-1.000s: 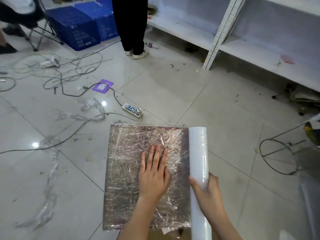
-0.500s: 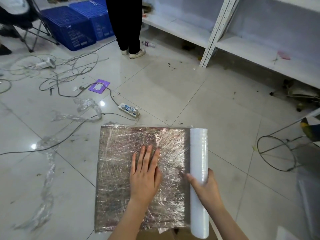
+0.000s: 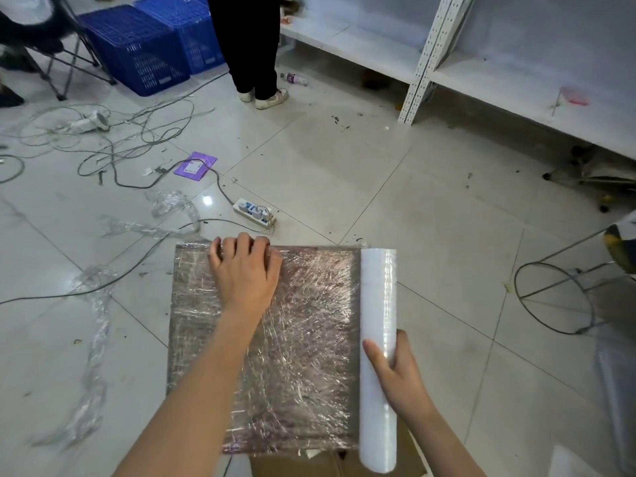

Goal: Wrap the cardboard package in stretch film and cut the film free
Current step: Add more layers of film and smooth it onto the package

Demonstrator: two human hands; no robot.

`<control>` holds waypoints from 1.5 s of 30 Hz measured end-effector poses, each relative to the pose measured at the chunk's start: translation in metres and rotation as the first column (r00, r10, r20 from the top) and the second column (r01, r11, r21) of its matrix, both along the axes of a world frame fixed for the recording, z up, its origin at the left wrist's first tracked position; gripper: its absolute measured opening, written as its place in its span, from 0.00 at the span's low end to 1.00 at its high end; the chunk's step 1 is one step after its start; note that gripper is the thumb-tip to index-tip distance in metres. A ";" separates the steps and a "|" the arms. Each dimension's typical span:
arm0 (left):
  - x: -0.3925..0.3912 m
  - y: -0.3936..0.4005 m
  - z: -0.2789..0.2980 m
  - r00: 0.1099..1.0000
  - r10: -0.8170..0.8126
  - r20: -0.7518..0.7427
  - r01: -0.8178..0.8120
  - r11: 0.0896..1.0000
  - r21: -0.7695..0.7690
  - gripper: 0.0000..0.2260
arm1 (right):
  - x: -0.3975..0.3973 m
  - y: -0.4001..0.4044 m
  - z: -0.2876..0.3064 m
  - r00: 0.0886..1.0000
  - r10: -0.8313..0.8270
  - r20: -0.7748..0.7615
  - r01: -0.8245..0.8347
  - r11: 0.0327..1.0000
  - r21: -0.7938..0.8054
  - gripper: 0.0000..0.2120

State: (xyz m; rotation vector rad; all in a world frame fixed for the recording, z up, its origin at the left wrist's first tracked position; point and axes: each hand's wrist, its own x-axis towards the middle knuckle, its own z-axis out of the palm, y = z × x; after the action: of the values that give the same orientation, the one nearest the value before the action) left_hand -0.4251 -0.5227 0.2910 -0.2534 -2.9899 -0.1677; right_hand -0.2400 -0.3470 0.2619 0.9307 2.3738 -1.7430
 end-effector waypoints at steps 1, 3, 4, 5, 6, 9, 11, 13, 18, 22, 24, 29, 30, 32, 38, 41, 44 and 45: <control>0.000 0.008 0.007 0.999 0.013 0.040 -0.010 0.998 -0.065 0.26 | 0.000 0.000 -0.001 1.000 -0.013 -0.008 0.013 1.000 0.001 0.12; 0.004 0.032 0.013 0.992 -0.098 0.075 0.108 0.984 -0.141 0.27 | 0.000 0.002 -0.001 1.000 -0.027 -0.013 0.028 1.000 0.008 0.12; 0.010 0.044 0.012 0.974 -0.204 0.099 0.217 0.965 -0.147 0.28 | 0.000 0.003 -0.002 1.000 -0.022 -0.011 0.022 1.000 0.016 0.12; 0.016 0.056 0.010 0.944 -0.312 0.108 0.324 0.938 -0.123 0.28 | 0.000 0.003 -0.002 1.000 -0.012 -0.010 0.013 1.000 0.024 0.13; 0.020 0.063 0.007 0.915 -0.386 0.114 0.396 0.914 -0.084 0.29 | 0.000 0.004 -0.002 1.000 -0.005 -0.006 0.005 1.000 0.031 0.13; 0.012 0.060 0.007 0.878 -0.468 0.102 0.470 0.883 0.001 0.31 | -0.002 0.007 -0.003 1.000 -0.002 -0.011 0.002 0.999 0.036 0.13; 0.000 0.039 0.013 0.926 -0.374 0.055 0.374 0.927 0.005 0.30 | -0.004 0.008 -0.004 1.000 -0.008 -0.014 0.008 0.999 0.037 0.14; -0.017 -0.001 0.014 0.993 -0.102 0.060 0.105 0.993 -0.046 0.28 | -0.003 0.008 -0.005 1.000 -0.008 -0.010 0.009 0.999 0.036 0.15; -0.032 -0.059 0.004 0.992 0.110 0.061 -0.110 0.994 -0.004 0.32 | 0.003 0.002 -0.008 1.000 -0.004 -0.012 0.004 1.000 0.021 0.16; -0.029 -0.049 0.010 0.978 0.208 -0.022 -0.201 0.964 0.175 0.21 | 0.007 0.001 -0.007 0.995 -0.095 0.005 0.095 0.990 -0.102 0.14; -0.035 -0.053 0.008 0.947 0.319 0.036 -0.319 0.922 0.222 0.16 | 0.007 0.001 -0.009 0.995 -0.094 0.026 0.096 0.987 -0.126 0.14; -0.040 -0.051 0.020 0.921 0.385 0.063 -0.383 0.862 0.332 0.18 | 0.006 0.000 -0.008 0.991 -0.135 0.020 0.137 0.981 -0.138 0.15; -0.033 -0.042 0.023 0.936 0.351 0.009 -0.346 0.916 0.202 0.20 | 0.007 0.001 -0.008 0.991 -0.135 0.019 0.137 0.981 -0.137 0.15; -0.006 -0.011 0.023 0.993 0.101 -0.065 -0.107 0.991 -0.087 0.26 | 0.010 0.001 -0.008 0.993 -0.115 0.027 0.117 0.986 -0.121 0.16; 0.042 0.042 -0.016 0.922 -0.387 0.008 0.387 0.922 0.005 0.24 | 0.019 0.009 -0.004 0.999 -0.025 0.041 0.033 0.977 -0.213 0.20; 0.037 0.043 -0.016 0.925 -0.380 -0.007 0.380 0.925 -0.014 0.22 | 0.014 0.016 0.002 0.998 -0.016 0.056 0.019 0.998 -0.059 0.18; 0.031 0.044 -0.013 0.922 -0.385 -0.037 0.385 0.923 -0.003 0.23 | 0.006 0.018 0.007 0.992 -0.126 0.028 0.122 0.987 0.109 0.25; 0.030 0.043 -0.014 0.923 -0.382 -0.044 0.383 0.924 0.005 0.23 | 0.004 0.020 0.008 0.990 -0.138 0.021 0.134 0.983 0.123 0.27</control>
State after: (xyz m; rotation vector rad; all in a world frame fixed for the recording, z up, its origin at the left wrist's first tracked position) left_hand -0.3949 -0.4796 0.2772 -0.8293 -2.8604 -0.2180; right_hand -0.2358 -0.3269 0.2699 1.1522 2.4757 -1.6288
